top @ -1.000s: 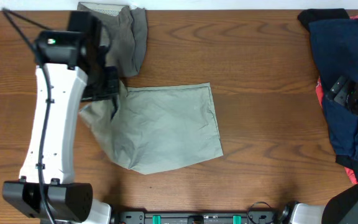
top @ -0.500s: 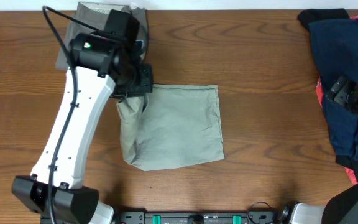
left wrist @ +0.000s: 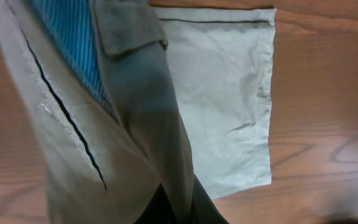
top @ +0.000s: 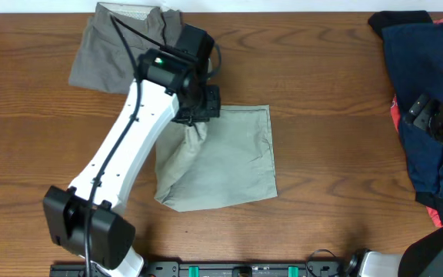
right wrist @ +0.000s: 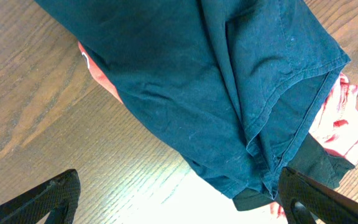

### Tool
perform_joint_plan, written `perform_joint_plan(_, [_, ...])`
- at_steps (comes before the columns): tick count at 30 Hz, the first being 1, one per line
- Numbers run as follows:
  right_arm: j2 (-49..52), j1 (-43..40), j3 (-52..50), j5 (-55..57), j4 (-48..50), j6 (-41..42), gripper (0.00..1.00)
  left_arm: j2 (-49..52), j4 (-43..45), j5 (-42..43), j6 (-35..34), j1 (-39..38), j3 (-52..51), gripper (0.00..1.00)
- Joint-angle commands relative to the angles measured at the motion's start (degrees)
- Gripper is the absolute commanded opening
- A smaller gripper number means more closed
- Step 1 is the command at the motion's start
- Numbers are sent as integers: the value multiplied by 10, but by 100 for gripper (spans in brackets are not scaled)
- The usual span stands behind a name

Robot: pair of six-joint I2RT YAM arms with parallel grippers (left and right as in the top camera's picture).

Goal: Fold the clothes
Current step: 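Lift the left leg with the left gripper and fold it rightward, then carry the folded half with the left gripper over the right half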

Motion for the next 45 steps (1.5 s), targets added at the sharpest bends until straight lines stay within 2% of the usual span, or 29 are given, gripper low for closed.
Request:
perform_joint_plan(1, [-5,-5,2,7,-1,7,99,7,17,6,-33,-11,-16,6])
perform_joint_plan(8, [-5,-5,2,7,-1,7,99,12,38,10,-41,-24,-21,6])
perform_joint_plan(22, [-5,-5,2,7,-1,7,99,-28,5,9,-32,-19,6,6])
perform_joint_plan(37, [-5,-5,2,7,-1,7,99,-54,11,3,-26,-21,6,6])
perform_joint_plan(45, [-5,-5,2,7,-1,7,99,-53,25,3,-26,-49,4,6])
